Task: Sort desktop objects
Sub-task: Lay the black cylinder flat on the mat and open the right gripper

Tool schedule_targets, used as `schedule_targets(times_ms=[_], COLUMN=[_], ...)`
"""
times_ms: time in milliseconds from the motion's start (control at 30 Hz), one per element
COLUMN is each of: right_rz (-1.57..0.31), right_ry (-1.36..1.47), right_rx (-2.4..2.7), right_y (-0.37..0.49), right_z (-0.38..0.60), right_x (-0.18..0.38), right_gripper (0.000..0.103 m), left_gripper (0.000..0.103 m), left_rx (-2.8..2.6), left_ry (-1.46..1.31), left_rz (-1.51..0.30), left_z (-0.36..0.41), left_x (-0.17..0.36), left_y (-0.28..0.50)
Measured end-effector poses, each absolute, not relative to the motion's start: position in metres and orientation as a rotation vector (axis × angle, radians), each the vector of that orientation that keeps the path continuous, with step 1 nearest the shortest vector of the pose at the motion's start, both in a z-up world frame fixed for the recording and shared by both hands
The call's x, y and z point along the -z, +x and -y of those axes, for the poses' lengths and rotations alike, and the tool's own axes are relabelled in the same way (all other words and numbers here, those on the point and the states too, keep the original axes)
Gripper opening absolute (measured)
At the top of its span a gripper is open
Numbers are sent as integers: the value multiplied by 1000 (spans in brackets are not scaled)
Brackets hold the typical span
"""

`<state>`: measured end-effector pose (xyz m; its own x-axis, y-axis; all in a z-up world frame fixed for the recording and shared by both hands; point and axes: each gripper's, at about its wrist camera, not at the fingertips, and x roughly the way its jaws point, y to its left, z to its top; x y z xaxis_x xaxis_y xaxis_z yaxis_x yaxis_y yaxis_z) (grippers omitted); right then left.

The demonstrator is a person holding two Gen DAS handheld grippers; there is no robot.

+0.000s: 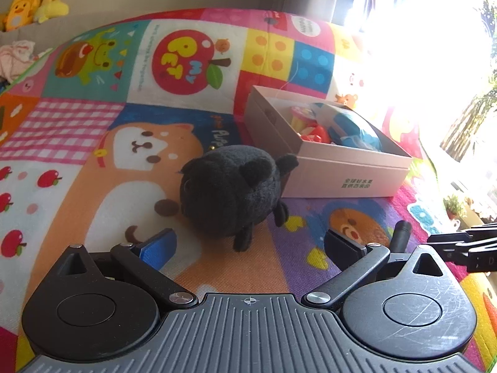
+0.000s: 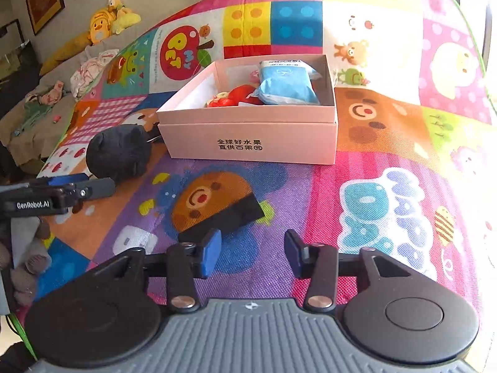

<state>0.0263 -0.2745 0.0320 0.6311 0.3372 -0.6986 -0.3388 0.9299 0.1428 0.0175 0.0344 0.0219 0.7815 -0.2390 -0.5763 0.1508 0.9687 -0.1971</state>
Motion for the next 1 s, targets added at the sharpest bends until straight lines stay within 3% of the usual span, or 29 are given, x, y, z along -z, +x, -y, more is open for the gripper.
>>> schedule_targets(times_ms=[67, 233, 367, 633, 667, 1000], right_rz=[-776, -718, -639, -640, -637, -583], right_ry=[-14, -28, -136, -253, -254, -192], right_rx=[-378, -373, -278, -263, -264, -307], right_y=[19, 25, 55, 113, 114, 103], right_z=[275, 276, 271, 257, 253, 247], right_x=[-27, -34, -42, -27, -27, -39], right_gripper=[59, 59, 70, 78, 83, 84], left_gripper=[103, 103, 103, 103, 103, 103], left_rx=[204, 178, 154, 173, 171, 200], left_ry=[-125, -49, -24, -47, -55, -62], left_rz=[-627, -592, -586, -586, -588, -653], left_z=[-29, -13, -10, -25, -28, -20], left_x=[-27, -39, -41, -42, -41, -22], left_y=[19, 21, 21, 12, 12, 9])
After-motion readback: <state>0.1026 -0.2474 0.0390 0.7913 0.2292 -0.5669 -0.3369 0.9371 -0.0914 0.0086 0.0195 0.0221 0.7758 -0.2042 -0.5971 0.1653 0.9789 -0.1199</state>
